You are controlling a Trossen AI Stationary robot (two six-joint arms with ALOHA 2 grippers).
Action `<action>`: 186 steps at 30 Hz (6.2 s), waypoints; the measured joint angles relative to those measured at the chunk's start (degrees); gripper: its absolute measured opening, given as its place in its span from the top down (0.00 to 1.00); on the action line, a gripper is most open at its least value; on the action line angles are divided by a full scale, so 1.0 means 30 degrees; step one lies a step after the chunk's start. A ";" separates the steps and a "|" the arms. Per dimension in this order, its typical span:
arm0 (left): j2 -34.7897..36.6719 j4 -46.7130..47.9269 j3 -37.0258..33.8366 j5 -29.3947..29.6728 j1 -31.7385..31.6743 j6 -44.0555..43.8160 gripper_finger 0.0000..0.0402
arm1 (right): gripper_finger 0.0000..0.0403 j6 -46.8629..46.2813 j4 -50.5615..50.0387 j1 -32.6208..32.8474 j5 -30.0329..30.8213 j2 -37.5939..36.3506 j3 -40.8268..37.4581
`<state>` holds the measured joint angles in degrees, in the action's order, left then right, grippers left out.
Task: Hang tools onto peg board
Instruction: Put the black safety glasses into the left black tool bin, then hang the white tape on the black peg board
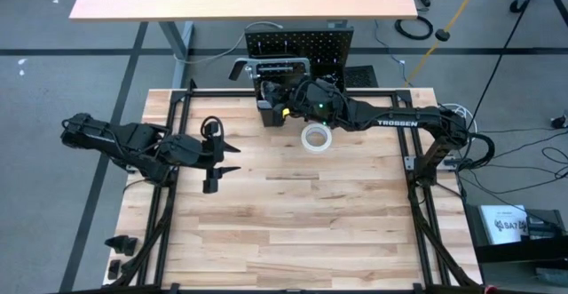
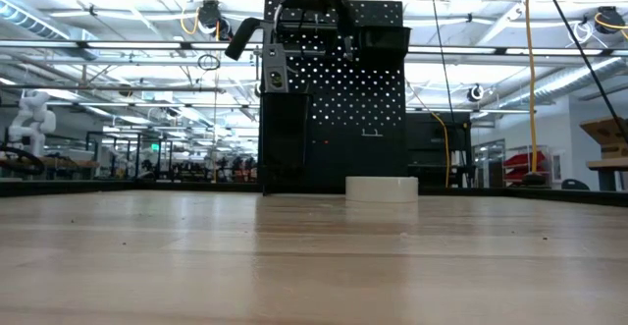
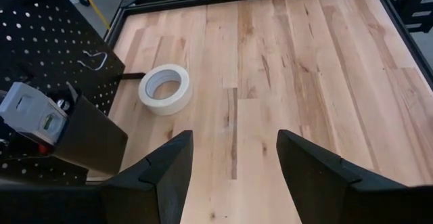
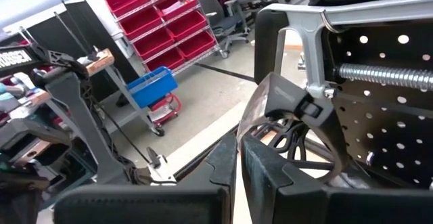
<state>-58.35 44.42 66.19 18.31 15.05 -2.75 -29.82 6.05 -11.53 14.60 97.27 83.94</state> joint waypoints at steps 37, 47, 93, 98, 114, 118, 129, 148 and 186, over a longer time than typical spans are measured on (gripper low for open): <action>-0.0006 0.0087 0.0000 -0.0015 0.0029 -0.0426 0.45 | 0.95 -0.0277 0.1384 -0.0634 0.0094 0.1306 -0.0007; -0.0001 0.0080 0.0000 -0.0076 0.0038 -0.0431 0.45 | 0.75 -0.1195 0.0878 -0.0744 0.0103 0.1304 -0.0007; -0.0003 -0.0051 0.0000 -0.0160 0.0532 -0.0419 0.45 | 0.63 -0.0813 -0.4339 0.1062 -0.2478 -0.1656 0.0000; -0.0005 -0.0051 0.0000 -0.0160 0.0532 -0.0390 0.45 | 0.65 -0.0173 -0.9136 0.2594 0.0495 -0.2033 0.0000; -0.0001 0.0064 -0.0001 -0.0168 0.0785 -0.0472 0.45 | 1.00 -0.1844 0.2217 0.4316 1.0781 -0.3186 -1.0505; -0.0006 0.0068 -0.0007 -0.0168 0.0889 -0.0455 0.45 | 1.00 0.0824 1.1917 0.4338 1.0809 -0.3071 -1.3904; -0.0006 -0.0117 -0.0007 -0.0066 0.0889 -0.0441 0.45 | 1.00 0.1162 1.5509 0.3088 1.0998 -0.3002 -1.5533; -0.0006 -0.0655 -0.0007 0.0000 0.0889 -0.0470 0.45 | 1.00 -0.0450 1.8647 0.2234 1.1197 0.0202 -1.3533; -0.0006 0.0193 -0.0007 -0.0168 0.0889 -0.0456 0.45 | 1.00 0.1242 0.4193 0.5071 0.9074 -0.1612 -1.0754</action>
<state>-58.37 45.00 66.17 17.80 17.72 -4.12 -26.09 18.63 3.68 41.82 92.44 51.68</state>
